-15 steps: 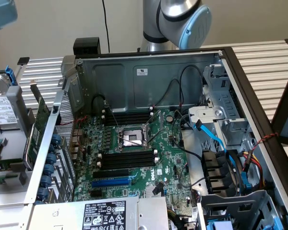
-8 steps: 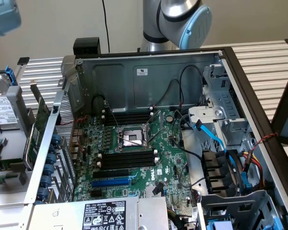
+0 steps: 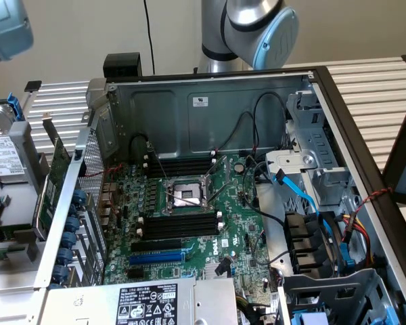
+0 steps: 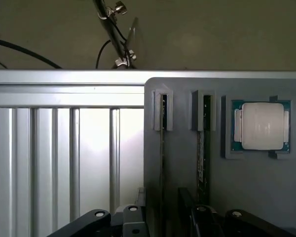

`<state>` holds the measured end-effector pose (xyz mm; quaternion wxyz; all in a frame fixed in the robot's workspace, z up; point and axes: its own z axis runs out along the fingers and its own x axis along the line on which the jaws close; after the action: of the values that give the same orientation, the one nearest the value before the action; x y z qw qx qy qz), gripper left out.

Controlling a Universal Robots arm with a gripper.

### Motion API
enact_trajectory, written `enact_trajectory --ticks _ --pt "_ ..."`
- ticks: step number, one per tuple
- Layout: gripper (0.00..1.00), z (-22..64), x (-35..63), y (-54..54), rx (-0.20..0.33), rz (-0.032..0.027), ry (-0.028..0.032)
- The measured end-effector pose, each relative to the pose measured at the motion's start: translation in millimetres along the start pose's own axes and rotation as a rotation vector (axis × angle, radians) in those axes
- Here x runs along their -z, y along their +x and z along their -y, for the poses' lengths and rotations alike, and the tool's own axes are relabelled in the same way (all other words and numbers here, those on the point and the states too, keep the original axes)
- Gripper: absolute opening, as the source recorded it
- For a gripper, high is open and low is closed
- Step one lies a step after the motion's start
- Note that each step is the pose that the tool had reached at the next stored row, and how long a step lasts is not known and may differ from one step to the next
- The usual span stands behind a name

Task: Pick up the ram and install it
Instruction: 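Pick up the ram and move it above insertion slot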

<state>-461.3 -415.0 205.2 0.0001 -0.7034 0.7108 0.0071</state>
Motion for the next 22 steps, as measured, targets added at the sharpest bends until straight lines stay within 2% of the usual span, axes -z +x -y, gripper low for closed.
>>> enact_trajectory --ticks 6,7,9,10,11,12,13,22 --pt "0.39 0.0 -5.2 0.1 0.000 0.0007 -0.0026" --pt "0.36 0.1 -6.0 0.1 0.000 0.0011 -0.0028" --pt "0.24 0.0 -7.2 0.1 0.000 0.0022 -0.0030" --pt "0.24 0.0 -7.2 0.1 0.000 0.0026 -0.0032" --pt "0.18 0.0 -7.2 0.1 0.000 0.0028 -0.0032" --pt "0.18 0.0 -7.1 0.1 0.000 0.0029 -0.0031" --pt "0.13 0.1 -5.7 0.1 0.000 0.0033 -0.0026" --pt "0.13 -0.4 34.0 -0.2 0.000 0.0032 -0.0030"
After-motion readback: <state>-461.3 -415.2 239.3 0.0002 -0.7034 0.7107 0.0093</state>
